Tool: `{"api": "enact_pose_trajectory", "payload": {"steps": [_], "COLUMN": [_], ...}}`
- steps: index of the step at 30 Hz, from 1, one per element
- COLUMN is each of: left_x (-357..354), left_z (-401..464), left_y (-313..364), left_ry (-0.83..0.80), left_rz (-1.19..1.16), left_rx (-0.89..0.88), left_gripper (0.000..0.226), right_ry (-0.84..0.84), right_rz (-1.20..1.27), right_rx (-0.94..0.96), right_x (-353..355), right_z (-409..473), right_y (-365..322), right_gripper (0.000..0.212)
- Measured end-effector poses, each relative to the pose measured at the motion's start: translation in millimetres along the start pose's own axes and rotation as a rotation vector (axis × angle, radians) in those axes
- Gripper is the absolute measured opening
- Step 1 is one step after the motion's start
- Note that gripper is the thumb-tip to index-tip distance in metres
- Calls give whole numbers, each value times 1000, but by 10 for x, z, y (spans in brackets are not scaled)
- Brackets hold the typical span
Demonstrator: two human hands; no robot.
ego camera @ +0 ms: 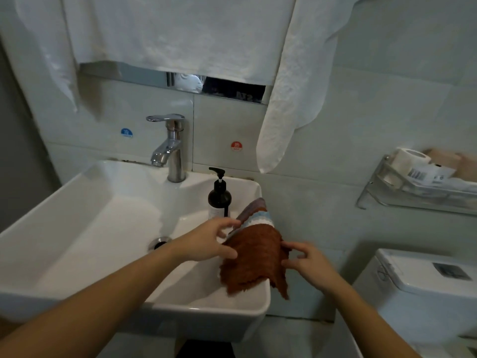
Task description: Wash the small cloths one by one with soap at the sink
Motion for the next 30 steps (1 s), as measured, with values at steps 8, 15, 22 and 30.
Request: {"api": "enact_pose_trajectory", "payload": {"steps": [8, 15, 22, 30], "left_x": [-192, -96, -205, -250], "left_z": [60, 78, 178, 125], "left_y": [239, 254, 296, 322], "left_ry": [-14, -5, 19, -27], "left_rz": [187, 163, 297, 309], "left_rx": [-82, -103, -111, -124], "left_gripper": [47, 47, 55, 52], "right_ry": [-156, -144, -207, -249], "right_rz": [-100, -142, -119, -198], "right_rx": [139, 128, 180, 195], "right_x": [-326, -172, -401, -405], "right_z": [-65, -87, -49, -31], "right_y": [-234, -187, -196, -174], "right_gripper": [21, 54, 31, 36]}}
Point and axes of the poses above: each hand's wrist, its own z-axis towards the middle knuckle, its own x-axis out of the back of the hand, y = z × x, the point moved 10 cm from there along z, towards the middle knuckle, and after that the axes turned 12 degrees about z, right-handed, at the moved point
